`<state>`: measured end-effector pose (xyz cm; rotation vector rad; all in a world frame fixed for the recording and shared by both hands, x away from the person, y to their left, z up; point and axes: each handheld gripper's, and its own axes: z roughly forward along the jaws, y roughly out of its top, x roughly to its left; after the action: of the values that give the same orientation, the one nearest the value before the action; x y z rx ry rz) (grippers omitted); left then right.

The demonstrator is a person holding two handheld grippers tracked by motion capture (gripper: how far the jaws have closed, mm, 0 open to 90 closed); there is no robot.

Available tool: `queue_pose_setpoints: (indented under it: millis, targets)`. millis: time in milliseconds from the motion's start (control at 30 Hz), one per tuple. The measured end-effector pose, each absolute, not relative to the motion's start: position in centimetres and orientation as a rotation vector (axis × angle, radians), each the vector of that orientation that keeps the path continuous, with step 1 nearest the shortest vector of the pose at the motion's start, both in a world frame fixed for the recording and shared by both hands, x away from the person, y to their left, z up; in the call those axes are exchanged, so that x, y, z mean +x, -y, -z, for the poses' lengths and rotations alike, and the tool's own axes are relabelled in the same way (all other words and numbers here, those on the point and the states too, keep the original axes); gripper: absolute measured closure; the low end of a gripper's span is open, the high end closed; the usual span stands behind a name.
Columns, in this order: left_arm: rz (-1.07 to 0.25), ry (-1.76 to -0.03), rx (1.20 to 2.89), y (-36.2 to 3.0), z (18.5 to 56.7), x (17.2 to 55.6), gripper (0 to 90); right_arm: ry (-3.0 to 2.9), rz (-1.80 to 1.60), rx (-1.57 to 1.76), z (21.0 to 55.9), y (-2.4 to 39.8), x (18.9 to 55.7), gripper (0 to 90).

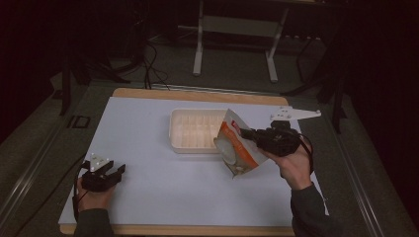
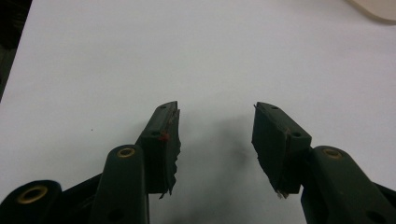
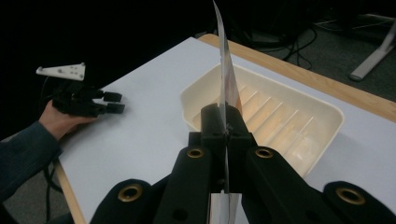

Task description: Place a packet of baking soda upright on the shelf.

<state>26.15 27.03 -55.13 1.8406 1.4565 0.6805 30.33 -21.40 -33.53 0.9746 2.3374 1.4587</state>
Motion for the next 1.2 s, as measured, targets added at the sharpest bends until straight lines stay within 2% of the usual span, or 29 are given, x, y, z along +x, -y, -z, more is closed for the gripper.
queue_pose_setpoints:
  millis: [467,1200]
  targets:
    - [-0.687,-1.459,1.834,-27.0,55.1,26.1,50.6,-2.281,-1.484,1.003,32.3,21.2,31.3,90.0]
    - [-0.694,-1.456,1.838,-27.0,55.1,26.1,50.7,-2.214,-1.568,1.094,32.4,19.5,33.0,90.0]
